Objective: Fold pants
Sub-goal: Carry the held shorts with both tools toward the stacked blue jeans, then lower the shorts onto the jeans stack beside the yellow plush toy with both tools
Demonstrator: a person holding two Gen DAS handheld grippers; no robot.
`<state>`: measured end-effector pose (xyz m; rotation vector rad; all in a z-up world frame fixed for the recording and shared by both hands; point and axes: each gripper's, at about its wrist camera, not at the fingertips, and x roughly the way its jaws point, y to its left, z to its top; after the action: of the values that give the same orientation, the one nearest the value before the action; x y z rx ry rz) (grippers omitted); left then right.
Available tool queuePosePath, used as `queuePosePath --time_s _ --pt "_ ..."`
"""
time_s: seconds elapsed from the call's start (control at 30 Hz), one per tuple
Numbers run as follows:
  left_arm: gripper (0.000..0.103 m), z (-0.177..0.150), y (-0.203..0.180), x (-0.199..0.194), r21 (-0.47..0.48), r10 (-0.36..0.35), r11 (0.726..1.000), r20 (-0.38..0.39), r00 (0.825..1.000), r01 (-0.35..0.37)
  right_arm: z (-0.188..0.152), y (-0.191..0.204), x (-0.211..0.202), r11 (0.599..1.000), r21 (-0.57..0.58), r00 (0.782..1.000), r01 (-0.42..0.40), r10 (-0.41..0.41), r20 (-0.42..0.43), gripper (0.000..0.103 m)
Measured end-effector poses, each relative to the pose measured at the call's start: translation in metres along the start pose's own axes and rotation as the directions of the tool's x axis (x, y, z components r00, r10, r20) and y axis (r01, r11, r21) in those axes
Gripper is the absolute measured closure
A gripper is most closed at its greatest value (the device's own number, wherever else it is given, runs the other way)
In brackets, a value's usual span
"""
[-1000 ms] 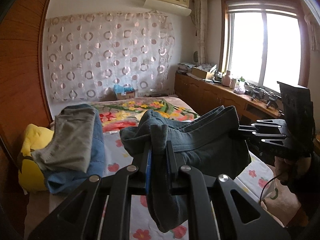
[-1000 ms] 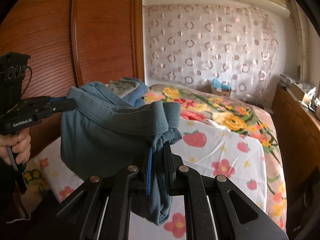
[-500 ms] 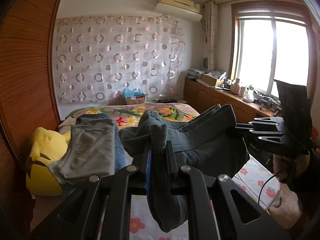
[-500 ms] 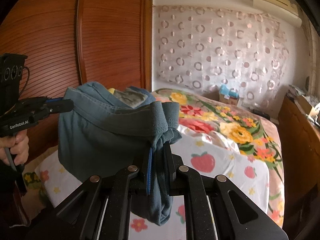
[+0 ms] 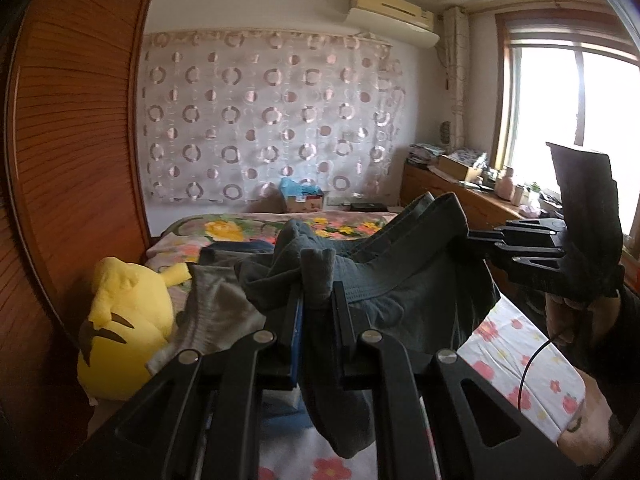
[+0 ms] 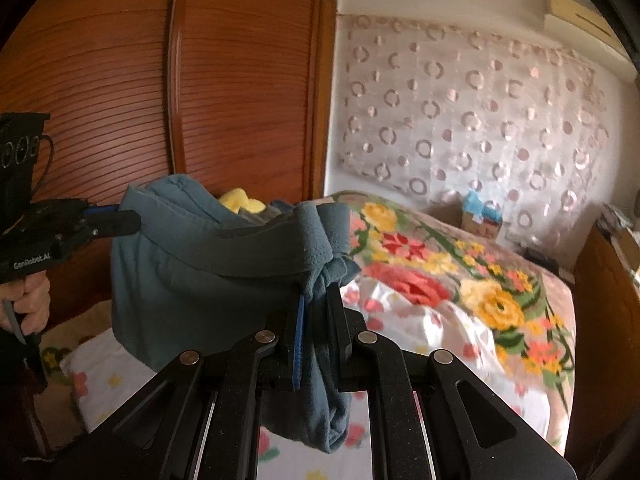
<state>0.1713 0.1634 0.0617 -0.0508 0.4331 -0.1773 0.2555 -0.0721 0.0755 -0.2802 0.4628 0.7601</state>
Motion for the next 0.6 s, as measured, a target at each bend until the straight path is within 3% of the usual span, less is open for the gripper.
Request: queuePosePath --time_s 0.27,0.6 --pt "0.093 -0.003 0.025 0.016 -0.037 0.079 0.996 0.014 0.997 -0.079 0.036 -0.002 0.047 0.993 -0.106 0.998 -0.044 0.048 0.036 0.096" --pt "0.093 -0.027 0.053 0.030 -0.142 0.159 0.977 -0.010 0.987 -0.158 0.058 0.017 0.116 0.957 -0.269 0.993 -0.108 0.115 0.010 0.096"
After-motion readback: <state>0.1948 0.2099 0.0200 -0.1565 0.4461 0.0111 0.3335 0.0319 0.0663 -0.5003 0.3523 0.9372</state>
